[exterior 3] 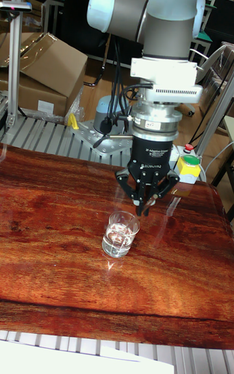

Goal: Stir the beaker with a glass rod

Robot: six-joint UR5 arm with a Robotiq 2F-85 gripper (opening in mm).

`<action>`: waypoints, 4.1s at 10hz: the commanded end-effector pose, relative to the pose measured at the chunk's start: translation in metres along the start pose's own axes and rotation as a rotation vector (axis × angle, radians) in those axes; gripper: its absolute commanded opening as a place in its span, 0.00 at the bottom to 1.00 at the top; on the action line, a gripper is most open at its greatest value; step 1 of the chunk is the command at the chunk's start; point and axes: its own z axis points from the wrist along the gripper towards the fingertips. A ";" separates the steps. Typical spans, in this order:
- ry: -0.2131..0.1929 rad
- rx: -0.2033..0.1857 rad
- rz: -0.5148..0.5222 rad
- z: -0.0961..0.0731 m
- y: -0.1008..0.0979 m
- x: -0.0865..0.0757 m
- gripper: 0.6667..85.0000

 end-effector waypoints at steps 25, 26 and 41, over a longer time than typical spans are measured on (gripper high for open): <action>-0.091 -0.030 -0.001 -0.009 0.020 -0.027 0.00; -0.086 -0.036 0.008 -0.010 0.021 -0.021 0.00; -0.103 -0.006 -0.026 0.007 0.011 -0.018 0.00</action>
